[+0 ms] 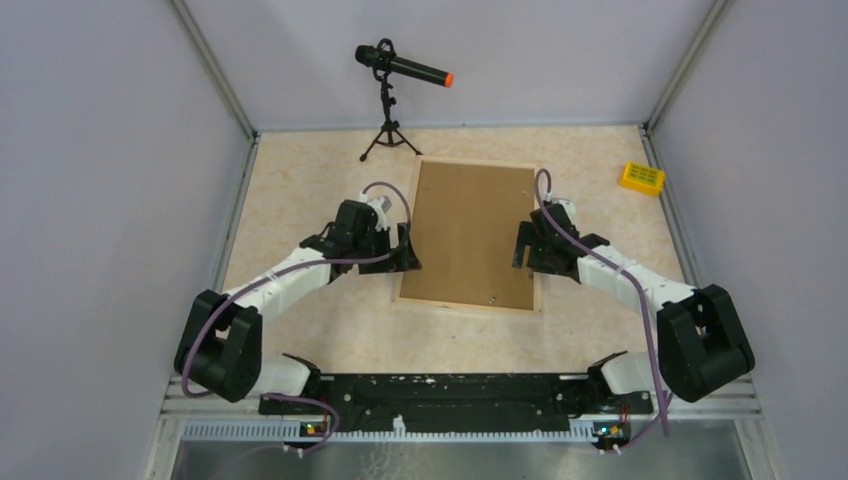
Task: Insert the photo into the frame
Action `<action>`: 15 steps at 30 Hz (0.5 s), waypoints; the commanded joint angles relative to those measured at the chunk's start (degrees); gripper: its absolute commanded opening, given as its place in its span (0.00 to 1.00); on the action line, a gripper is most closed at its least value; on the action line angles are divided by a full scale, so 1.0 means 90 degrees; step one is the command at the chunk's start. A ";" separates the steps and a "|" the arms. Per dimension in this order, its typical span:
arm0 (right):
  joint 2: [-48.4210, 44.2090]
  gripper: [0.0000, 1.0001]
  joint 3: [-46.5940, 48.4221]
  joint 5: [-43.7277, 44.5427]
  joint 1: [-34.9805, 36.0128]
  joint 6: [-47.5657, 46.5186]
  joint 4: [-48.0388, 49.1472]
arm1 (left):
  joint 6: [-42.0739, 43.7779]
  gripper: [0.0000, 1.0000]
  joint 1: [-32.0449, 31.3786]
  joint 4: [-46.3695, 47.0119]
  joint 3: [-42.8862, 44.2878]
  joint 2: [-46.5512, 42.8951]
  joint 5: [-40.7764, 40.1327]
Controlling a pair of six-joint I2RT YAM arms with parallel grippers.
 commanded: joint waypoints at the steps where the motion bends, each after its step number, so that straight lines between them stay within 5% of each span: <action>1: -0.0054 0.81 0.0132 0.0027 -0.0003 -0.0239 0.0332 | 0.0690 0.94 -0.0017 -0.0746 0.0942 0.0312 -0.0498; 9: 0.0271 0.70 -0.0030 -0.0271 -0.0223 -0.0277 0.0997 | 0.1679 0.87 -0.0045 -0.2112 0.2679 0.2229 -0.0527; 15: 0.0634 0.60 0.0050 -0.0560 -0.0626 -0.0465 0.1026 | 0.1749 0.79 -0.0126 -0.2048 0.2925 0.2703 -0.0223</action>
